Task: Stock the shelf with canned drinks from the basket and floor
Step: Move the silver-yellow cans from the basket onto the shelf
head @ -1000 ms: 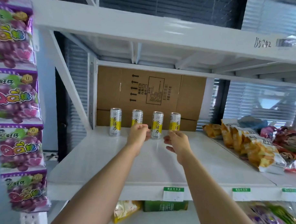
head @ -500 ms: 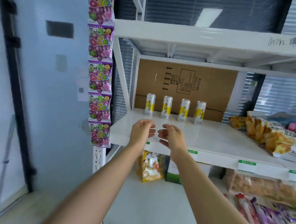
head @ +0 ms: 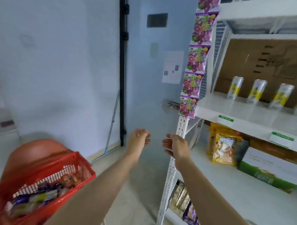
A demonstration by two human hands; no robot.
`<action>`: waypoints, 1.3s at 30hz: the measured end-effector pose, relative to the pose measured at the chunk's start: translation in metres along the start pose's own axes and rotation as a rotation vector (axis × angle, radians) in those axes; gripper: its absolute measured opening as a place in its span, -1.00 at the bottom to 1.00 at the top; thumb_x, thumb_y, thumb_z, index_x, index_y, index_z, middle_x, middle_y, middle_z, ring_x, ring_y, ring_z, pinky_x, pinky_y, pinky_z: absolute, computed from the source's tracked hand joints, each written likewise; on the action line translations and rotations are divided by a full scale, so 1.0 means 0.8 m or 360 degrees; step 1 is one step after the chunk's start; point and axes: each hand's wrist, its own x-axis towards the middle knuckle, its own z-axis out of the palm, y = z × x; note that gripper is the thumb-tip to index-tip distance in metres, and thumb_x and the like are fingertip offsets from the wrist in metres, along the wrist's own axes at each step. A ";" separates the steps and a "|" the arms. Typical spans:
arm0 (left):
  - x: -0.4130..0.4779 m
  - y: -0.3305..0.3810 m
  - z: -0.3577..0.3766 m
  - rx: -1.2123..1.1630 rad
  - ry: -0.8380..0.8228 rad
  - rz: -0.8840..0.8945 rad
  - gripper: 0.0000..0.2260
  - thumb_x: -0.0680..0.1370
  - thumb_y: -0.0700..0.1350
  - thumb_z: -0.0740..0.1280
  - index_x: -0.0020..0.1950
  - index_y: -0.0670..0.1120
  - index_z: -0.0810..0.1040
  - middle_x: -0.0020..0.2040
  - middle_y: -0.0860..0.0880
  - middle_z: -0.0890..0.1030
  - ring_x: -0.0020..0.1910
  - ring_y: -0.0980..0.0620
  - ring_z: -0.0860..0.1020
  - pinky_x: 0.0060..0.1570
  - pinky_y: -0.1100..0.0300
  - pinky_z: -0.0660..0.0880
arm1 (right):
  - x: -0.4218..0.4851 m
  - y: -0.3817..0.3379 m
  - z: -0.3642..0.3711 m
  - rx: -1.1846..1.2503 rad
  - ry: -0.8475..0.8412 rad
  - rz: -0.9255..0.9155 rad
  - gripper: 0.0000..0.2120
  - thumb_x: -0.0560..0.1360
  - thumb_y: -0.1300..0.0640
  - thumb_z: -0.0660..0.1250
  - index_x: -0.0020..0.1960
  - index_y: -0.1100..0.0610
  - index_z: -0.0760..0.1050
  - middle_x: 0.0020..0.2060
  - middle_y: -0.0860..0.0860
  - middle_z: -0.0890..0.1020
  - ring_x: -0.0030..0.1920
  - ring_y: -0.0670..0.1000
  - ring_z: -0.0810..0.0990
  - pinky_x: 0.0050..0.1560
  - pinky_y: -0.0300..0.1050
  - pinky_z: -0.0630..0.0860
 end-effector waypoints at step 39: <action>0.182 -0.313 -0.708 0.0221 0.1113 -0.1163 -0.82 0.61 -0.04 0.28 0.00 -0.13 0.58 -0.15 -0.08 0.63 -0.16 -0.01 0.58 0.00 0.02 0.55 | 0.120 0.479 0.669 -0.0828 -0.1257 0.1021 -0.76 0.64 0.03 0.18 0.07 0.16 0.54 -0.11 0.09 0.63 -0.12 0.06 0.59 -0.02 0.03 0.49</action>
